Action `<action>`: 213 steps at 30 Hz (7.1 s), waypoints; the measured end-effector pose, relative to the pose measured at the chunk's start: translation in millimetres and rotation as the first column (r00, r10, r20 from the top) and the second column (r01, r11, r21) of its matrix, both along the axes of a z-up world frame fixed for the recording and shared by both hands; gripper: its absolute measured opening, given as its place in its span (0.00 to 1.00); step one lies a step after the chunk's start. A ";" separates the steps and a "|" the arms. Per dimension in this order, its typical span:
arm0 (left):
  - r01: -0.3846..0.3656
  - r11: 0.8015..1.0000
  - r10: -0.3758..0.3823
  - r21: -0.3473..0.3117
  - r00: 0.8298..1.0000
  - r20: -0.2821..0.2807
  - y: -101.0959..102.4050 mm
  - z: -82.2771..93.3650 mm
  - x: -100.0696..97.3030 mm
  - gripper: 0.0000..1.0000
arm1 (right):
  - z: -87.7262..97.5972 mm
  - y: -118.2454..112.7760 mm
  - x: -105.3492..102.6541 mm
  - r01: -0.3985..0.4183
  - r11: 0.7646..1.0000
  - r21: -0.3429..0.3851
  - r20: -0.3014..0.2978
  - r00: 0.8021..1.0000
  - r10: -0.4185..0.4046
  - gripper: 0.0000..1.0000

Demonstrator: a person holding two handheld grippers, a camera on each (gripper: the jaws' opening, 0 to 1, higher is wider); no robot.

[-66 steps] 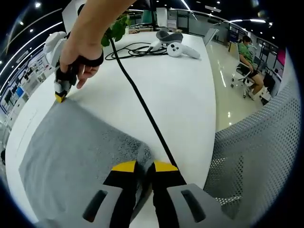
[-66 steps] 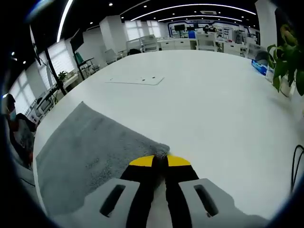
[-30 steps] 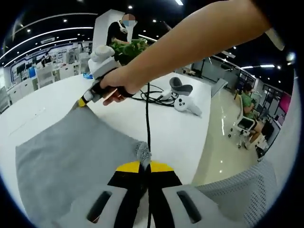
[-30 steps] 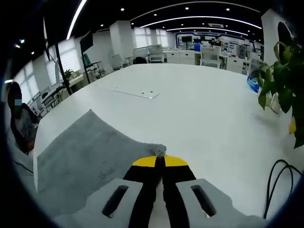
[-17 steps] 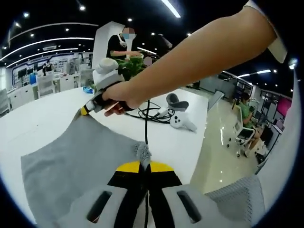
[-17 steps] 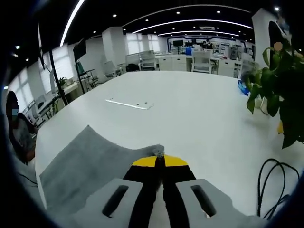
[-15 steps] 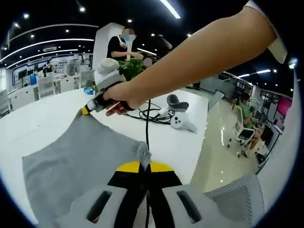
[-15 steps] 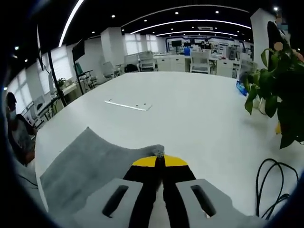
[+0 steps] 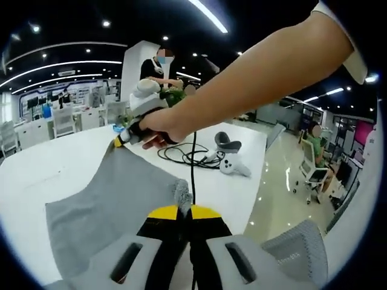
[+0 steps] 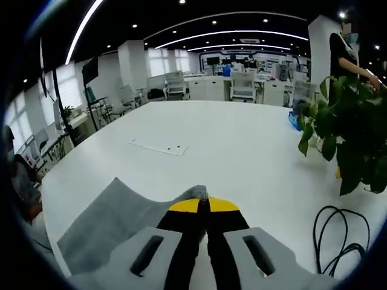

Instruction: Fold the towel on the table until its edges align and the towel forms a compact rectangular stack.

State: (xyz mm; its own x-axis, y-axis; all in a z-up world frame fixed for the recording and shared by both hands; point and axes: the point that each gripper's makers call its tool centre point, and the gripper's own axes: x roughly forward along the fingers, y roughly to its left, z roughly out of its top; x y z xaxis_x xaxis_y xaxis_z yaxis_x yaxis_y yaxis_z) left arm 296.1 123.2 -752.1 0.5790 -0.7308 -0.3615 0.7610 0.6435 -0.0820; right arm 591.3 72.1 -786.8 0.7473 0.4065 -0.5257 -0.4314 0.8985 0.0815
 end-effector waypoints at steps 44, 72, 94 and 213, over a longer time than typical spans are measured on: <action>-0.227 0.971 0.231 -0.080 0.971 0.058 99.3 23.7 4.9 0.05 | 42.8 129.7 -2.3 -0.052 0.997 0.063 -0.009 0.999 0.052 0.00; -0.266 0.964 0.266 0.011 0.964 0.015 134.3 -3.3 3.5 0.05 | 15.4 195.6 -3.0 -0.170 0.984 0.049 -0.046 0.984 0.172 0.00; -0.312 0.944 0.323 0.105 0.939 -0.120 171.5 -38.4 -11.2 0.05 | -10.3 233.5 -17.6 -0.243 0.969 0.033 -0.075 0.967 0.245 0.00; -0.323 0.905 0.389 0.279 0.893 -0.228 251.2 -98.8 19.2 0.24 | -26.4 232.3 -8.6 -0.167 0.979 0.117 -0.010 0.985 0.170 0.30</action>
